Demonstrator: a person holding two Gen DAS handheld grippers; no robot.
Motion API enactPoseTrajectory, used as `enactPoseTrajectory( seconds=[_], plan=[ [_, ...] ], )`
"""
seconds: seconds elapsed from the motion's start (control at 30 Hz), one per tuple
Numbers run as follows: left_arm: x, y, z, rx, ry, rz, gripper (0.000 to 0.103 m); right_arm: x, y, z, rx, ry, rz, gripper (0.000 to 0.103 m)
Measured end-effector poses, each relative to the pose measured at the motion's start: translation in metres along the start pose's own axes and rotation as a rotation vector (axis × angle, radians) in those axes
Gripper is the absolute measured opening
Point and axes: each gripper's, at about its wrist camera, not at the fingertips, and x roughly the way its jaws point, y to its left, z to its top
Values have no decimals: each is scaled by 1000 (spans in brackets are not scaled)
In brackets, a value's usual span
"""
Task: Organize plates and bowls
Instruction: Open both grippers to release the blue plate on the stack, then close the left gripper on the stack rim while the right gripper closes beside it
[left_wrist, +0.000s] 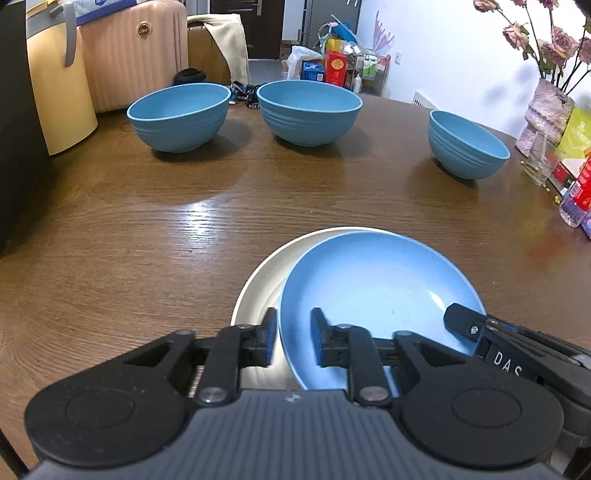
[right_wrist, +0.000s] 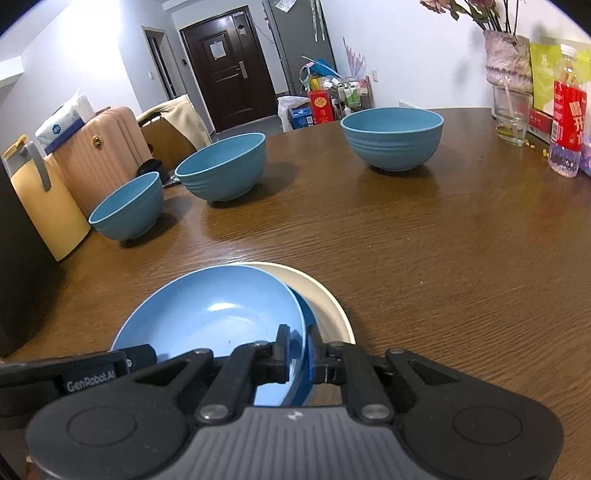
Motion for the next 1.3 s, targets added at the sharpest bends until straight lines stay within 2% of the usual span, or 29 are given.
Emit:
enactPoseTrajectory(
  seconds=[0.03,0.17,0.33,0.43,0.5,0.67,0.73,0.8,0.93,1.0,1.3],
  plan=[
    [-1,1,0,-3,-6,0,40,0,-1,0,6,1,3,11],
    [-8,4,2,-12,-28,-3,46,-4,-3,0,10,-14,10,19],
    [-18,10,3,-26,-63,9,63,-10,-1,0,10,-34,28,31],
    [-24,14,3,-35,-88,24,73,-14,0,0,6,-54,38,45],
    [-27,16,4,-38,-99,34,74,-18,1,0,-2,-80,28,61],
    [-30,22,3,-57,-103,36,78,-23,1,2,-9,-94,41,65],
    [-33,25,2,-61,-109,40,81,-24,0,3,-8,-101,39,71],
    [-37,27,0,-64,-117,48,83,-28,-3,4,-6,-110,40,85],
    [-42,32,-1,-77,-133,69,101,-33,-5,7,-4,-113,40,94],
    [-45,35,-2,-85,-139,73,102,-34,-4,7,-6,-108,35,103],
    [-49,46,-6,-109,-134,67,103,-40,-3,5,-12,-107,30,103]
  ],
)
